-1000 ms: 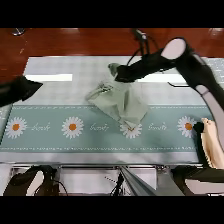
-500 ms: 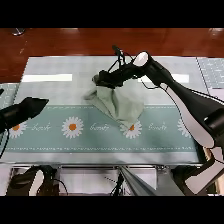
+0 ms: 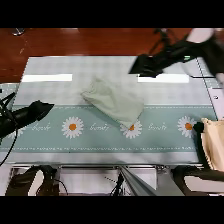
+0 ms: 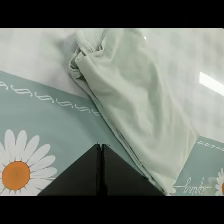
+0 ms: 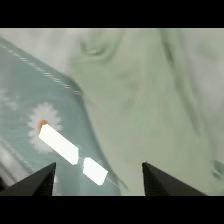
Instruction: Fold the shirts.
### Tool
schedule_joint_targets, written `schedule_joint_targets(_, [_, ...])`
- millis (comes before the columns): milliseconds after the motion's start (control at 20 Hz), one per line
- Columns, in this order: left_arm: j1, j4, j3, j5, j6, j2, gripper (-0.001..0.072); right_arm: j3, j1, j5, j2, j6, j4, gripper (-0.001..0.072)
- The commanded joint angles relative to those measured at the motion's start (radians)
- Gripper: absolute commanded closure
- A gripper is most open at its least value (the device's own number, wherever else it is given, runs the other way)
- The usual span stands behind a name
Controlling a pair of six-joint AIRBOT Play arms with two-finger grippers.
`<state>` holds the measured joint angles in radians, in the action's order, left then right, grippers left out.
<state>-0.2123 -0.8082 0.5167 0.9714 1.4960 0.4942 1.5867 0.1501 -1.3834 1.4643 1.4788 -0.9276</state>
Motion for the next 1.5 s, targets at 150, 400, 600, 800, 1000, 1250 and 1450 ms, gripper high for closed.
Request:
schedule_joint_targets(150, [0.006, 0.000, -0.003, -0.003, -0.036, 0.006, 0.0685, -0.837, -0.196, 0.388, -0.737, 0.349, -0.419, 0.0092])
schedule_joint_targets(400, [0.051, 0.000, -0.003, -0.004, -0.044, 0.016, 0.0685, -1.307, -0.099, 0.702, -0.805, 0.329, 0.127, 0.0092])
schedule_joint_targets(600, [0.084, 0.000, -0.003, -0.015, -0.044, 0.038, 0.0685, -1.253, -0.035, 0.737, -0.563, 0.117, 0.351, 0.0092])
schedule_joint_targets(800, [0.102, 0.001, -0.003, -0.029, -0.043, 0.048, 0.0685, -1.118, -0.034, 0.615, -0.273, -0.150, 0.583, 0.0092])
schedule_joint_targets(1000, [0.101, 0.001, -0.003, -0.030, -0.043, 0.048, 0.0684, -0.980, -0.034, 0.551, -0.078, -0.197, 0.621, 0.0092])
schedule_joint_targets(1250, [0.101, 0.001, -0.003, -0.040, -0.043, 0.049, 0.0685, -0.813, 0.054, 0.503, 0.034, -0.202, 0.599, 0.0291])
schedule_joint_targets(1450, [0.101, 0.001, -0.003, -0.041, -0.043, 0.049, 0.0684, -0.643, 0.109, 0.450, 0.053, -0.238, 0.477, 0.0689])
